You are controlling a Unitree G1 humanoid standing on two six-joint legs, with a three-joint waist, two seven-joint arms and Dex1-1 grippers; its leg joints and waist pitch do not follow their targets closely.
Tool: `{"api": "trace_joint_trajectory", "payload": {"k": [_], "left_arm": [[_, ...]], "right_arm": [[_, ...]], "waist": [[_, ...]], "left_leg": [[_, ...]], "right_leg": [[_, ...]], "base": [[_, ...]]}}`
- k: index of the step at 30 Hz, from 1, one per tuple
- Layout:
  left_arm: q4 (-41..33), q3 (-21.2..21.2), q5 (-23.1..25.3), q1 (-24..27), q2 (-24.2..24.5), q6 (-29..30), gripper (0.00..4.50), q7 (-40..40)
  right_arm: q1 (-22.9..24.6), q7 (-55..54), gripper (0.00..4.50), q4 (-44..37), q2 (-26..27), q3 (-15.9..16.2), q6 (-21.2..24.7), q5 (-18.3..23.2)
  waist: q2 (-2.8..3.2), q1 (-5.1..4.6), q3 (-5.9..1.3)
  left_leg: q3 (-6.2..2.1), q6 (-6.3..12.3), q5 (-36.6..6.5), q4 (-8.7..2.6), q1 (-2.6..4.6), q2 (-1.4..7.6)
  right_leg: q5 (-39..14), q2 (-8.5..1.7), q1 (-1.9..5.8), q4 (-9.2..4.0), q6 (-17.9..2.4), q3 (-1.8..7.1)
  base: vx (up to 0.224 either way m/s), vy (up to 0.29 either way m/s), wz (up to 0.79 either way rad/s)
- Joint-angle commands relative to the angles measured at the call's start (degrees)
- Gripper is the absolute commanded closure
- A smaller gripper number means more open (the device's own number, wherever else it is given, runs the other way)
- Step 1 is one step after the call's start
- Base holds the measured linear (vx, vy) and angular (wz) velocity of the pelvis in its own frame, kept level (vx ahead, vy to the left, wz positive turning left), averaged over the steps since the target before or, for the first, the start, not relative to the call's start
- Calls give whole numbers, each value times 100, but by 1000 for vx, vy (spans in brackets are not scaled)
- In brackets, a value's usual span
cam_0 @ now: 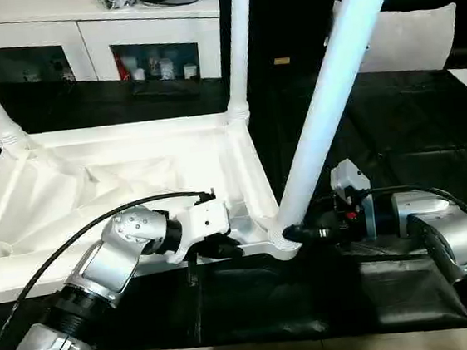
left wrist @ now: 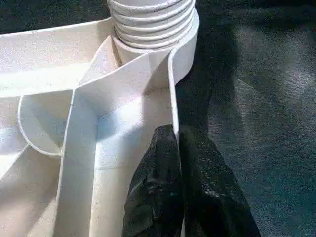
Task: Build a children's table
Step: Rotate leg to tighten
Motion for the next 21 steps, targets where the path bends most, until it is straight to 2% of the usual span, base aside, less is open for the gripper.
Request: {"api": "trace_joint_trajectory", "payload": {"k": [1,4,11,13,15,16,18,19,20,21], "left_arm": [[90,-259,100,29,1,-74,450,-217],[107,-224,53,39,-22,-51,450,-220],[-39,-16,-184,106,-180,310,450,-84],[-164,167,-254,105,-388,776,450,284],[-183,207,-255,100,-441,894,450,386],[-217,277,-237,85,-566,1116,450,621],[-272,445,-251,48,-887,1578,450,1151],[-289,532,-256,24,-1080,1810,450,1448],[-284,590,-243,2,-1234,1956,450,1670],[-248,677,-182,-36,-1493,2140,450,2060]], "right_arm": [[16,187,205,-38,9,86,73,93],[107,195,234,-114,31,146,140,105],[360,-94,251,-385,182,131,449,224],[287,-735,252,-21,500,116,335,-70],[243,-925,252,145,597,106,253,-172],[161,-1415,253,330,816,19,322,-283],[67,-2397,255,389,1256,-210,621,-397],[22,-2924,256,374,1491,-340,788,-449],[-19,-3328,256,370,1661,-436,862,-505],[-80,-3860,256,333,1919,-572,980,-550]], "waist": [[33,-19,-344],[30,-6,-335],[20,0,-319],[11,-27,-316],[18,-43,-286],[30,-56,-275],[38,-145,-254],[21,-184,-265],[34,-233,-263],[27,-260,-264]], "left_leg": [[-80,271,-658,-378,24,326],[-78,232,-749,-385,31,326],[-83,174,-849,-404,34,328],[-79,119,-888,-408,28,334],[-91,35,-1143,-422,42,308],[-111,0,-1268,-440,41,308],[-122,-145,-1460,-464,53,308],[-166,-177,-1503,-482,16,290],[-171,-206,-1515,-499,-15,290],[-174,-238,-1574,-490,20,290]], "right_leg": [[-394,-495,281,-398,-1401,287],[-558,-501,278,-416,-1368,291],[-847,-509,265,-448,-1292,293],[-987,-518,255,-440,-1277,295],[-1617,-526,231,-521,-1156,290],[-1987,-533,240,-558,-1015,289],[-2271,-509,195,-576,-931,287],[-2528,-532,241,-593,-801,258],[-2546,-522,232,-569,-780,265],[-2639,-517,202,-607,-715,255]], "base": [[0,0,0],[0,0,0],[0,0,0],[0,0,0],[0,0,0],[0,0,0],[0,0,0],[0,0,0],[0,0,0],[0,0,0]]}}
